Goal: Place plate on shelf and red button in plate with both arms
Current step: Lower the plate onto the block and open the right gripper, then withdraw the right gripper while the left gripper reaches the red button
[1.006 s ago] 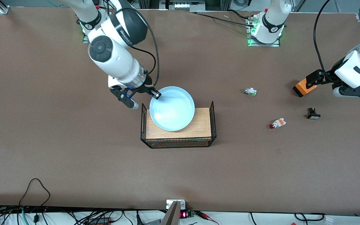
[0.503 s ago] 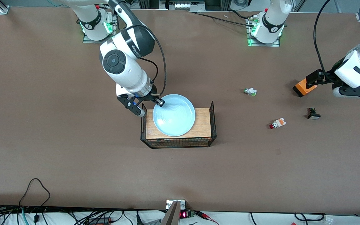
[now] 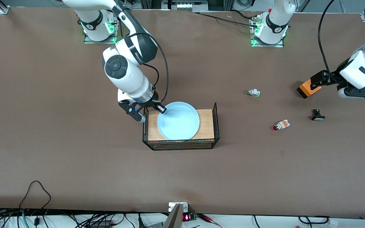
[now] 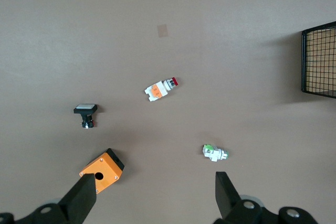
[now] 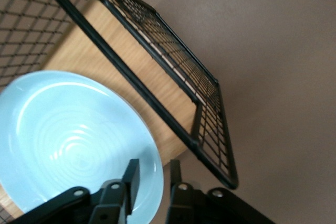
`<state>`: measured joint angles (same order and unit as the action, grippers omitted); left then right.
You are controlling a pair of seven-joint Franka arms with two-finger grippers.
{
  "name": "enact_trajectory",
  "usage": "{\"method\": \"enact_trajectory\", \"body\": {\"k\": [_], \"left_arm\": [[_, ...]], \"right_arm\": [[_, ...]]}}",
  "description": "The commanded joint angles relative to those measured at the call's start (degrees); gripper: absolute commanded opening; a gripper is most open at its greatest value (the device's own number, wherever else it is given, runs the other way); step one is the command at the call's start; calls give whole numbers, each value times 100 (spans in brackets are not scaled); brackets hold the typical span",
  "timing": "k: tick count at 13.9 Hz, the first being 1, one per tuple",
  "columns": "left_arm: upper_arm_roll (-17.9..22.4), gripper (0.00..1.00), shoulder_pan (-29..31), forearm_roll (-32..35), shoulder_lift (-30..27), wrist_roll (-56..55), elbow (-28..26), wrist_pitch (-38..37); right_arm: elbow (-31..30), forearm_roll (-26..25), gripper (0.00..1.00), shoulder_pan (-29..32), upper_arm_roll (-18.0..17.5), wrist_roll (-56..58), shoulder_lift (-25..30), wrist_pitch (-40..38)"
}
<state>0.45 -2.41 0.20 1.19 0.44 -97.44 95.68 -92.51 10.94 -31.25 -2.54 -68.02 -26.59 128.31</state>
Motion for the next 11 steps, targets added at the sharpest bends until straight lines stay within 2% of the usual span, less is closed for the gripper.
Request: {"method": "enact_trajectory", "body": {"k": [1,4,7,10,11], "left_arm": [[7,100,-49,138,57,61,172,-146],[16,100,-40,138,57,70,172,-146],[16,100,-31,138,57,70,172,-146],[-10,100,-67,182,171,61,129,-181],[-28,100,-58,182,362,87,94,-442]], "right_arm": [[67,-83,100,-4,61,60,390,-322],[496,-153,100,162,113,620,645,-1208],[664,-687,100,469,157,2094,987,-2273],[656,-944,100,1074,192,3483,1287,-2696],[656,-936,100,1355,201,4010,1348,-2776]]}}
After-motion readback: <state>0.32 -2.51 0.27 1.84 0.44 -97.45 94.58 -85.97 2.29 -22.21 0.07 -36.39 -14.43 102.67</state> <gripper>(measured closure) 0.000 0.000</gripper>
